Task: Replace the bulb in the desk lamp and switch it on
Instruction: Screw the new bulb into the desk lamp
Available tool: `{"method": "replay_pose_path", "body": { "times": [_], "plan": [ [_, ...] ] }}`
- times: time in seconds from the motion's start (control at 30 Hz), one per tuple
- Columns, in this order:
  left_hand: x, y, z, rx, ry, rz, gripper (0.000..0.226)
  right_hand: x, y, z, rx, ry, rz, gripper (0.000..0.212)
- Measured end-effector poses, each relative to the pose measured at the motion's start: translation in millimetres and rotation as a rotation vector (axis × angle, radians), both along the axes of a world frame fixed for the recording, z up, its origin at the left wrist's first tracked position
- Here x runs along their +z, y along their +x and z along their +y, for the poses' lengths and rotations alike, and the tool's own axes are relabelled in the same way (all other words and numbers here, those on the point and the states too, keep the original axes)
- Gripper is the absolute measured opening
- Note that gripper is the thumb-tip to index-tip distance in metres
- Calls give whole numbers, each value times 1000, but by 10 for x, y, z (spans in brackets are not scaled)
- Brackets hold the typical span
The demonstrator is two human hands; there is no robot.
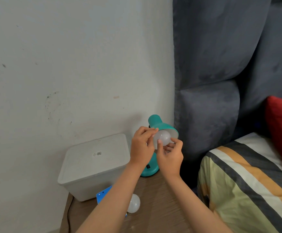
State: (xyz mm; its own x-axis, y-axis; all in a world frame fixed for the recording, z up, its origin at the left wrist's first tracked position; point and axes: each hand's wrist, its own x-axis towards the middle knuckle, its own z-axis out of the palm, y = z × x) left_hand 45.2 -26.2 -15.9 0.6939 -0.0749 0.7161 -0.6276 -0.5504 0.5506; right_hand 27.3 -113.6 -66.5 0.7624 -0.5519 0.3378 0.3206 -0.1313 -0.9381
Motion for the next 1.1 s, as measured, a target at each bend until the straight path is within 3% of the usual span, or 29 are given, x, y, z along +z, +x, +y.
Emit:
{"method": "replay_pose_path", "body": {
  "times": [0.13,0.37,0.5,0.8,1.1],
  "plan": [
    [-8,2,-5,3,-3,12,26,12,-3,4,-9,-82,-54,53],
    [0,3,-15,8,13,6,23,-64,22,-42,-8,-132,-47,38],
    [-3,-2,-17,15,18,4,23,-36,27,-48,-6,-151,-56,55],
    [14,-3,-26,5,22,3,22,-38,46,-66,-6,-93,-21,49],
    [21,-24,-18,6,4,14,23,0,62,-19,-31,-136,-18,58]
  ]
}}
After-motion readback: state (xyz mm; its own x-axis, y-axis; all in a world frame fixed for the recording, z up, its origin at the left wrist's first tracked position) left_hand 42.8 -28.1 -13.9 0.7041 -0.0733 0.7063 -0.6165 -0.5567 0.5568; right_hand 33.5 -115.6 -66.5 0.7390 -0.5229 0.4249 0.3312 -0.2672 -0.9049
